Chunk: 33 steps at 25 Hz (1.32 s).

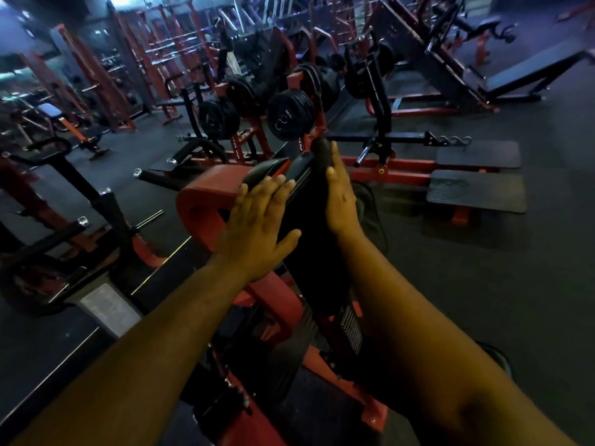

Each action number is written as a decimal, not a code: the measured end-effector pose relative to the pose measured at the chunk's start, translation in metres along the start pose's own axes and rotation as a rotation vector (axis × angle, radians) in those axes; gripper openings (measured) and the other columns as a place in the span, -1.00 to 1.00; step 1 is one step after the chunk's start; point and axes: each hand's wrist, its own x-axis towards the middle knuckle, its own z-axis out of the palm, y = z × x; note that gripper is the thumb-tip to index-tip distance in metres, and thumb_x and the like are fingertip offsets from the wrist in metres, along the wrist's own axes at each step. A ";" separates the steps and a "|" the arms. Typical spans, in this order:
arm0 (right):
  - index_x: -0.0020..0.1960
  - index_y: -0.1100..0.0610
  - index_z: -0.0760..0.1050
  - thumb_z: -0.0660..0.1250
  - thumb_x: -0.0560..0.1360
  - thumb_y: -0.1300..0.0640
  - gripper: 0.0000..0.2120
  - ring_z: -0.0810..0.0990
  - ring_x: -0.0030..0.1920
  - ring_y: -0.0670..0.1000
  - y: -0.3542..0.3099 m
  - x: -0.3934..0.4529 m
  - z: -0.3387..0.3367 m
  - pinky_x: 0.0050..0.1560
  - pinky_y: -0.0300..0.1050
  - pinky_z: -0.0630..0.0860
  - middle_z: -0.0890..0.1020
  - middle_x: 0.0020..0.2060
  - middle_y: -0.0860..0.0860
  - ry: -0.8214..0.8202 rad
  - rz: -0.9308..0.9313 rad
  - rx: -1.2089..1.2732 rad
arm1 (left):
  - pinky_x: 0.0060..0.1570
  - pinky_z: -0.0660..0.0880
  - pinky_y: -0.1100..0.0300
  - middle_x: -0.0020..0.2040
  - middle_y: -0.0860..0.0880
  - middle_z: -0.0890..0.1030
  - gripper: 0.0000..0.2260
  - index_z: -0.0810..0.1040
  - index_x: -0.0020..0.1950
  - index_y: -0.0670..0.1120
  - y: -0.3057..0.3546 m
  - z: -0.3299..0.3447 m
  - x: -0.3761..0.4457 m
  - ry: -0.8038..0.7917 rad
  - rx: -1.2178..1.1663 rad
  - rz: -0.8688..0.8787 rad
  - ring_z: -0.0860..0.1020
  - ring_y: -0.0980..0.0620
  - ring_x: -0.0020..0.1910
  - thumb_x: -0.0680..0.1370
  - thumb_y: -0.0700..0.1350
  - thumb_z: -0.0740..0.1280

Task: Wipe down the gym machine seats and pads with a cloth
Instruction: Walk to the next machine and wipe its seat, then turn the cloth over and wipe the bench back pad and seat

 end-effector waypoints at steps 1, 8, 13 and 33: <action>0.56 -0.25 0.17 0.01 0.63 -0.28 -0.49 0.28 0.53 -0.05 0.018 0.003 -0.005 0.52 0.20 0.20 0.33 0.54 -0.11 -0.024 0.054 -0.016 | 0.54 0.08 -0.26 0.58 -0.12 0.22 -0.31 0.13 0.61 -0.08 0.000 0.002 0.001 0.007 -0.001 -0.007 0.17 -0.12 0.58 0.57 0.19 0.21; 0.59 0.02 0.22 -0.05 0.46 -0.57 -0.08 0.22 0.56 0.13 0.115 -0.100 -0.008 0.55 0.21 0.17 0.25 0.57 0.09 0.148 0.607 -0.018 | 0.55 -0.06 -0.30 0.59 -0.17 0.17 -0.31 0.07 0.61 -0.06 -0.003 0.011 0.000 -0.015 0.058 -0.005 0.05 -0.17 0.61 0.57 0.21 0.19; 0.59 0.04 0.23 0.16 0.68 -0.08 -0.49 0.31 0.51 0.16 0.074 -0.159 -0.007 0.50 0.11 0.29 0.32 0.54 0.10 0.098 0.618 -0.033 | 0.56 -0.13 -0.27 0.63 -0.16 0.06 -0.26 -0.03 0.64 -0.03 0.011 0.001 -0.001 -0.110 0.101 -0.118 -0.07 -0.17 0.63 0.59 0.20 0.23; 0.18 0.17 0.61 0.34 0.53 0.20 -0.76 0.55 0.13 0.29 0.032 -0.280 -0.113 0.15 0.15 0.53 0.60 0.11 0.19 -0.698 -0.109 -0.676 | 0.55 0.11 -0.16 0.67 -0.09 -0.01 -0.17 -0.06 0.66 0.00 0.208 -0.016 -0.300 -0.371 -0.069 -1.025 0.08 -0.13 0.62 0.56 0.39 0.16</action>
